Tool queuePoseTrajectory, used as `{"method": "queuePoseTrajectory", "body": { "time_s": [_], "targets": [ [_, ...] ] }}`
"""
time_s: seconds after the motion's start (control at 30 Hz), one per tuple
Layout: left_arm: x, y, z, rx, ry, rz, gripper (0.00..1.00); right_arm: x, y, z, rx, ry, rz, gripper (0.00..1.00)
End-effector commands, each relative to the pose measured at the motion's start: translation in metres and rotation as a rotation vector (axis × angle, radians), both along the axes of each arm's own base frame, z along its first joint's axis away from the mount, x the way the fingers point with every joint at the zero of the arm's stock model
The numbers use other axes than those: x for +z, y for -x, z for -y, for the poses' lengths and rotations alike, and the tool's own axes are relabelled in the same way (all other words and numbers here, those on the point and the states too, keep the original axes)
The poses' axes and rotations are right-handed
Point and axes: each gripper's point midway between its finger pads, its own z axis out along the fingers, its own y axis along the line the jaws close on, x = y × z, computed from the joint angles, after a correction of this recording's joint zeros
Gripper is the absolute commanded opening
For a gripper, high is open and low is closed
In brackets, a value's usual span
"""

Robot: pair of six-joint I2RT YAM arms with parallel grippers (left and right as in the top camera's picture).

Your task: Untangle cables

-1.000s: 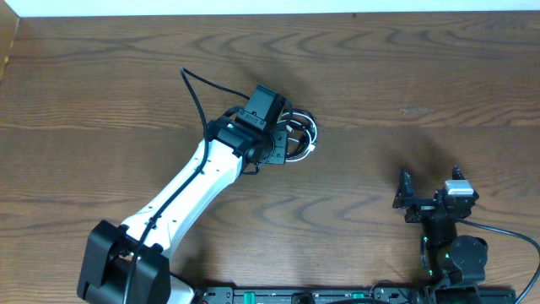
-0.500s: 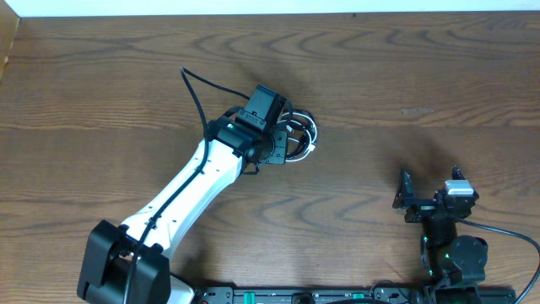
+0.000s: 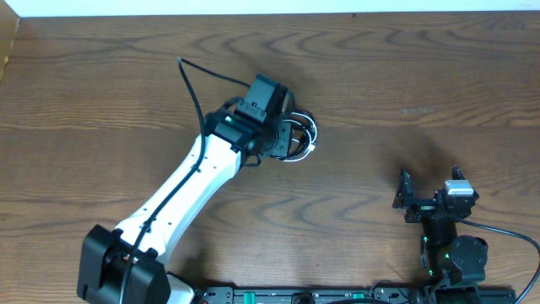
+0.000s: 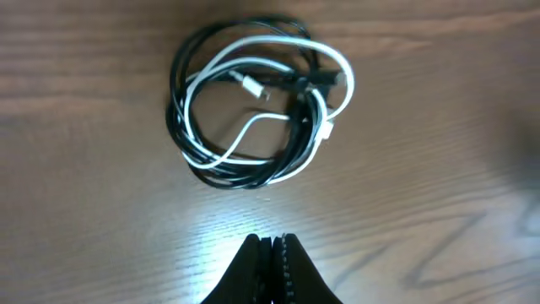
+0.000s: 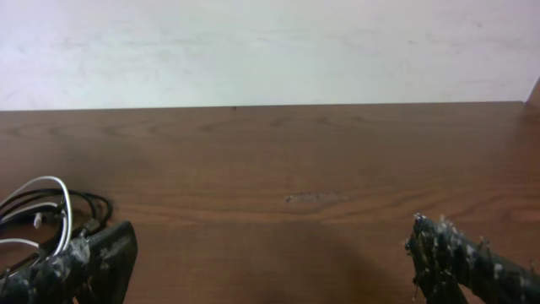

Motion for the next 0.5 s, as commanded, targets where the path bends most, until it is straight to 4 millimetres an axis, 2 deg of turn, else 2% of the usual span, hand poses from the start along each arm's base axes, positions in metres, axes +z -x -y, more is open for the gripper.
{"method": "queuePoseTrajectory", "body": {
  "time_s": [0.0, 0.17, 0.47],
  "targets": [
    [0.024, -0.004, 0.005, -0.055, 0.005, 0.035, 0.07, 0.0, 0.0, -0.001, 0.003, 0.002, 0.0, 0.99],
    [0.037, 0.001, 0.012, -0.127, 0.077, 0.01, 0.08, 0.0, 0.0, -0.001, 0.003, 0.002, 0.0, 0.99],
    [0.043, -0.01, -0.006, -0.105, 0.196, -0.028, 0.07, 0.0, 0.0, -0.001, 0.003, 0.002, 0.0, 0.99]
  ]
}}
